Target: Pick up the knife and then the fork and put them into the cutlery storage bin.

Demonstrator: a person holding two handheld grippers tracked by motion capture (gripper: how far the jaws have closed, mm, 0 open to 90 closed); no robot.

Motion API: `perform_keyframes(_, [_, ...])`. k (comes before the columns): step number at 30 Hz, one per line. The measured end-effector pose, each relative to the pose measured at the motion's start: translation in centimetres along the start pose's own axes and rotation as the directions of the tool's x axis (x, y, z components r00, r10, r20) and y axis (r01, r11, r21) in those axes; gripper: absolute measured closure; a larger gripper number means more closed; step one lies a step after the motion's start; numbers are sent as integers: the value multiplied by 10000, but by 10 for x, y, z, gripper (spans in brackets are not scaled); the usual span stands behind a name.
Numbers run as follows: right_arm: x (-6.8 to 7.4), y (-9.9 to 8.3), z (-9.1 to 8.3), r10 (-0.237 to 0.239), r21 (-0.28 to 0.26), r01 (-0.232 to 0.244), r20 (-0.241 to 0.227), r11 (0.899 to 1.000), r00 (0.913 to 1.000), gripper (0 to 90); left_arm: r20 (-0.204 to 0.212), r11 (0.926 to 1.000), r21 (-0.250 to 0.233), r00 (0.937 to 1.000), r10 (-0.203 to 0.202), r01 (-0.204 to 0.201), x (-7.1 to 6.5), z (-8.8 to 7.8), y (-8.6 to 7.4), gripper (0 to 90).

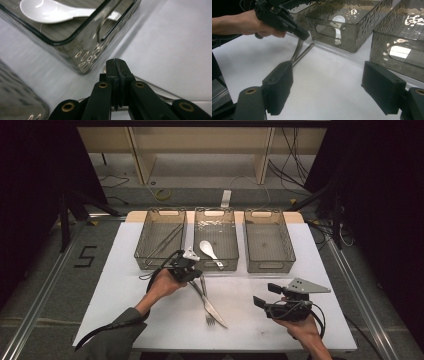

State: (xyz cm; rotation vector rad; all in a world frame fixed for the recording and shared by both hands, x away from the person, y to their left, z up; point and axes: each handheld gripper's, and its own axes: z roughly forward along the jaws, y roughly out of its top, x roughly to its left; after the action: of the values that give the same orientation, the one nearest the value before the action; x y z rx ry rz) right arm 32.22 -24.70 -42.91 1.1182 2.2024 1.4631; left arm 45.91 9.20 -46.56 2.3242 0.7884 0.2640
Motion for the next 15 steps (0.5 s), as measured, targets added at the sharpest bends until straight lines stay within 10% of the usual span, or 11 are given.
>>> perform_keyframes(15, [0,0,0,-15,46,16,-37,10000,10000,259,-103,9921,1169,9988,479,-464,0,10,-2,888])
